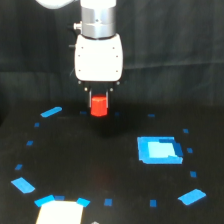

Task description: Pick up the red object from the table

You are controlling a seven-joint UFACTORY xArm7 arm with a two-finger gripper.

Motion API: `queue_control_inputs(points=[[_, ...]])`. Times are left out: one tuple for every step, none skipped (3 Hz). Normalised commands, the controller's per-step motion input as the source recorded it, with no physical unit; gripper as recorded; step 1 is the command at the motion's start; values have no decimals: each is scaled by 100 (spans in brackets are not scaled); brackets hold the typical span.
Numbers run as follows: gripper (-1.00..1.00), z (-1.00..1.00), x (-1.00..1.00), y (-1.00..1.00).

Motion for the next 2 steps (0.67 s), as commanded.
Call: queue_control_inputs(points=[[-69, 100, 64, 48], [-58, -100, -53, -36]])
